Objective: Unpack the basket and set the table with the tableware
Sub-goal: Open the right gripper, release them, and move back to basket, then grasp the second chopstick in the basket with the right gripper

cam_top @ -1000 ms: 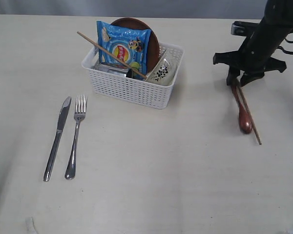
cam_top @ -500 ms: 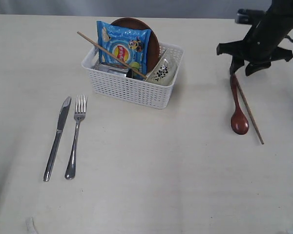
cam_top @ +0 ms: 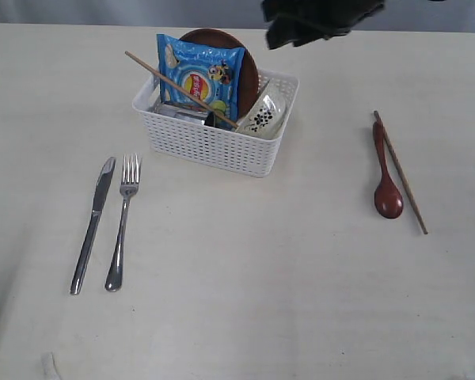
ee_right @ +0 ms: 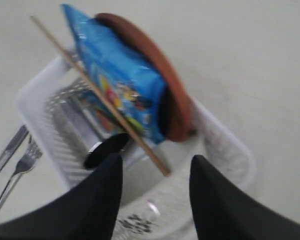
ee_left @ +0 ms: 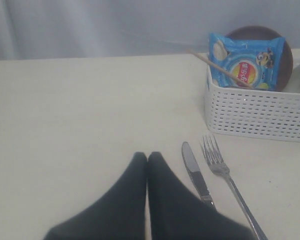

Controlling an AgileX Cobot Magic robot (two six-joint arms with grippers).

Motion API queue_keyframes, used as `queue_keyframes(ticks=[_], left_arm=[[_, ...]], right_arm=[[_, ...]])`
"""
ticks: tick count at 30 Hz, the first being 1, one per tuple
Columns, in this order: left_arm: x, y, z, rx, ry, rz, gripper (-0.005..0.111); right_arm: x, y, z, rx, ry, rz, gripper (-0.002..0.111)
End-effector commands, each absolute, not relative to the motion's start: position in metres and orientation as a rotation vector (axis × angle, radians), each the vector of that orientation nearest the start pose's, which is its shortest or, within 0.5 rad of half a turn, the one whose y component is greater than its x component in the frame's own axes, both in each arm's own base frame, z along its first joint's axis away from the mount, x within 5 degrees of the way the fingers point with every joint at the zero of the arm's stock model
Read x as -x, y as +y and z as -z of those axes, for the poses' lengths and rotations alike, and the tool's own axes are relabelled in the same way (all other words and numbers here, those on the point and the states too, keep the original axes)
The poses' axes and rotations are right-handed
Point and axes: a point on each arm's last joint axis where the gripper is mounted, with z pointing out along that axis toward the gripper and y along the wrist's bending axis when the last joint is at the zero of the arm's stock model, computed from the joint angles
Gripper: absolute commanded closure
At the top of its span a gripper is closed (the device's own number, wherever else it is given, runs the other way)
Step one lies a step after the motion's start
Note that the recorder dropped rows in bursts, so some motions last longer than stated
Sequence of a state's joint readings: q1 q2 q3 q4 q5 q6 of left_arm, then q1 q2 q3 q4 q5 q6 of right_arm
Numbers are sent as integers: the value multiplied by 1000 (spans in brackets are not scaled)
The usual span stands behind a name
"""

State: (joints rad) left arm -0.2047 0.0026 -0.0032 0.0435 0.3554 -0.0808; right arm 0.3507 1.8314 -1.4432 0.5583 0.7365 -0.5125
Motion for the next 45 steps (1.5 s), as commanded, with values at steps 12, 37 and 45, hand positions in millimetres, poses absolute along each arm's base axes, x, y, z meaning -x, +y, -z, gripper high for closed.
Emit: queue_keyframes(ticks=[12,37,45], left_arm=[[-53,-10,-182,-147,1825,157,107],[-53,-10,-182,-147,1825,157,107],[-53,-10,-182,-147,1825,157,107]], right_arm=[[-365,316,-213,1011,2223,-517,66],[-396,328,-183,1020,2280,-317,109],[-387,320,-248,1003,2144,-334,109]])
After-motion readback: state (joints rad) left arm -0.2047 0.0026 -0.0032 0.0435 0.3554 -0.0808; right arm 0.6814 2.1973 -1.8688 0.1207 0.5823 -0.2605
